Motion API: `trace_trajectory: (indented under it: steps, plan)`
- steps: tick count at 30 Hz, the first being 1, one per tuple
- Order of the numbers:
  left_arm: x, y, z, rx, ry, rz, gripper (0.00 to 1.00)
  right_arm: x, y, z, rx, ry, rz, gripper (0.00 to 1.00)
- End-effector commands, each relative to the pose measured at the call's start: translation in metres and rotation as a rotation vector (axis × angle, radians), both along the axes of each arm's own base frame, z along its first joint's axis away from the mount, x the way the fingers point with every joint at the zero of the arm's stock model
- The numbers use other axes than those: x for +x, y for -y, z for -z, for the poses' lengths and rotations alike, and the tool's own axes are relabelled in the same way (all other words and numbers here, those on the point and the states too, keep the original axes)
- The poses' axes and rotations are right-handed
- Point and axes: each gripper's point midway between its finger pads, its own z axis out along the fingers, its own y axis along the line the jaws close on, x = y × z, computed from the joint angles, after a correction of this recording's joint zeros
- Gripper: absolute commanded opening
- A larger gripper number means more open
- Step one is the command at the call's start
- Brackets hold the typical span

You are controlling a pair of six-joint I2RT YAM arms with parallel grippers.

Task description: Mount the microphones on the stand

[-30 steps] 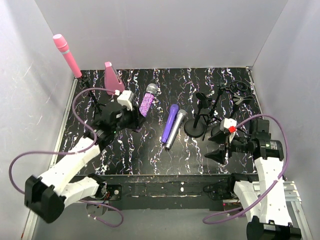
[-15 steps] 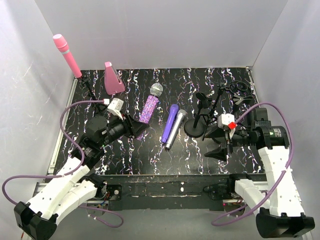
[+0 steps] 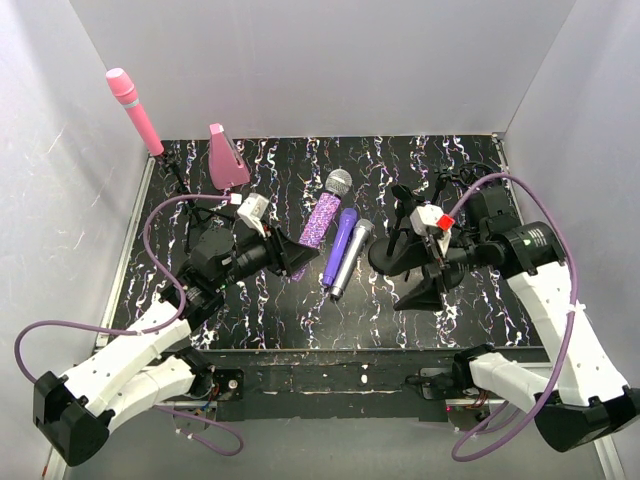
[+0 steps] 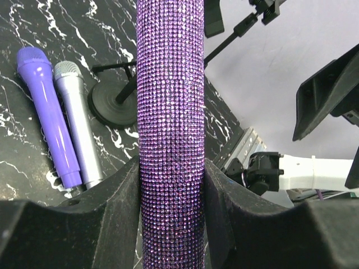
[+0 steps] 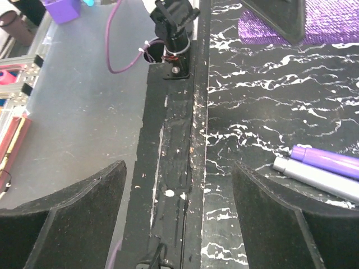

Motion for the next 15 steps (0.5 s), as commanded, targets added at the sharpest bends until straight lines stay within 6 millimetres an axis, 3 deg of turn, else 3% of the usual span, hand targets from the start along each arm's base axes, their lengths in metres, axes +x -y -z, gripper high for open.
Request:
trace_trajectory:
  steps: [1,8,15]
  plan:
    - [0.009,0.005,-0.058,-0.126,0.127,-0.032,0.0,0.008,-0.016,-0.03,0.057,-0.031,-0.022,0.82]
    - [0.019,0.003,-0.077,-0.189,0.156,-0.095,0.0,0.025,-0.035,-0.048,0.068,-0.091,-0.011,0.81]
    - [0.03,0.004,-0.098,-0.285,0.181,-0.149,0.0,0.077,-0.065,-0.073,0.088,-0.239,0.152,0.77]
